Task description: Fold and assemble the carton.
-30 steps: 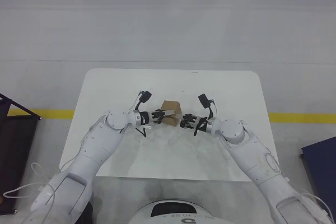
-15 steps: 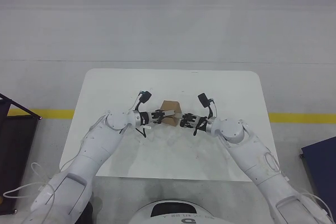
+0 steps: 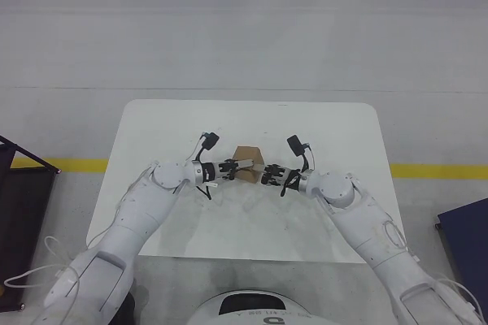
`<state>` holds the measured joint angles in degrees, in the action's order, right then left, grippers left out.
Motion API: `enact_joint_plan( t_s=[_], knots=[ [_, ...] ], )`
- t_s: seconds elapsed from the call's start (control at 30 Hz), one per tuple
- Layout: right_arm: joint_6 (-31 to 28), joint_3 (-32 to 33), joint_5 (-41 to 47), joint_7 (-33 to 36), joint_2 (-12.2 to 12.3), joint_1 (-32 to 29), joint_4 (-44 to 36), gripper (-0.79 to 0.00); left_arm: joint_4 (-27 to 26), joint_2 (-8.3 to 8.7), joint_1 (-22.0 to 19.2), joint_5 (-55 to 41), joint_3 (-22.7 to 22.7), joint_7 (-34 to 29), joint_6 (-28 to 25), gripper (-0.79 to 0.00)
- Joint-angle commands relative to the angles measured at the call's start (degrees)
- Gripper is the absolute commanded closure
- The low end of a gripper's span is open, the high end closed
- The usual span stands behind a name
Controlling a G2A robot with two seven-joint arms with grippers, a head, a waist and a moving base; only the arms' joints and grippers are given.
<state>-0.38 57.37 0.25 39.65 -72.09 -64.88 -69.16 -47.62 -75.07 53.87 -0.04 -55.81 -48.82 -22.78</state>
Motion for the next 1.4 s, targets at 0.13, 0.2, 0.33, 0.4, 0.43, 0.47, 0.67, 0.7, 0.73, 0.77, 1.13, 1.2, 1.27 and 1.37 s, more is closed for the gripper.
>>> enact_joint_plan(
  t_s=[0.13,0.2,0.33,0.4,0.43,0.47,0.67,0.7,0.73,0.77,1.13,1.2,1.27,1.37],
  knots=[
    [0.10,-0.24,-0.04,0.15,-0.08,0.03,0.09,-0.462,-0.17,0.00,-0.05,0.07,0.18,-0.15,-0.04,-0.785],
    [0.16,-0.36,-0.05,0.20,-0.12,0.07,0.15,-0.459,-0.19,0.01,-0.04,0.05,0.20,-0.14,-0.04,-0.785],
    [0.19,-0.55,-0.14,0.15,-0.19,0.18,0.30,-0.468,-0.29,0.07,0.05,-0.14,0.14,-0.24,-0.22,-0.785],
    [0.16,-0.56,-0.10,0.11,-0.21,0.19,0.33,-0.474,-0.28,0.14,0.09,-0.38,-0.06,-0.34,-0.35,-0.785],
    [0.15,-0.53,-0.04,0.04,-0.22,0.16,0.37,-0.477,-0.22,0.21,0.09,-0.49,-0.23,-0.47,-0.45,-0.785],
    [0.17,-0.45,-0.02,0.00,-0.21,0.14,0.38,-0.480,-0.11,0.30,0.11,-0.65,-0.45,-0.58,-0.52,-0.785],
    [-0.01,0.97,-0.02,-0.38,0.17,-0.51,-0.02,-0.474,0.45,1.13,0.23,-1.62,-2.55,-1.29,-1.45,-0.785],
    [-0.05,1.31,-0.03,-0.37,0.26,-0.67,-0.17,-0.477,0.47,1.29,0.24,-1.75,-2.90,-1.60,-1.60,-0.785],
    [-0.04,1.65,0.01,-0.36,0.36,-0.86,-0.33,-0.477,0.36,1.41,0.28,-2.01,-3.20,-1.97,-1.85,-0.785],
    [-0.04,1.95,-0.06,-0.36,0.46,-1.03,-0.55,-0.474,0.24,1.51,0.38,-2.64,-3.46,-2.68,-2.14,-0.785],
    [0.69,3.65,-0.59,-0.21,1.05,-2.38,-2.82,-0.468,1.34,3.20,-0.88,-8.81,-7.82,-11.29,-4.88,-0.785],
    [0.71,4.05,-0.52,-0.20,1.16,-2.62,-3.11,-0.468,2.25,3.70,-1.68,-7.72,-9.11,-9.28,-5.03,-0.785],
    [0.74,4.33,-0.63,-0.25,1.27,-2.88,-3.49,-0.468,2.73,3.89,-2.64,-6.47,-9.69,-6.52,-4.49,-0.785],
    [0.65,4.91,-0.99,-0.52,1.48,-3.53,-4.40,-0.465,2.70,3.41,-4.05,-6.20,-8.82,-4.12,-4.52,-0.785]
  ],
)
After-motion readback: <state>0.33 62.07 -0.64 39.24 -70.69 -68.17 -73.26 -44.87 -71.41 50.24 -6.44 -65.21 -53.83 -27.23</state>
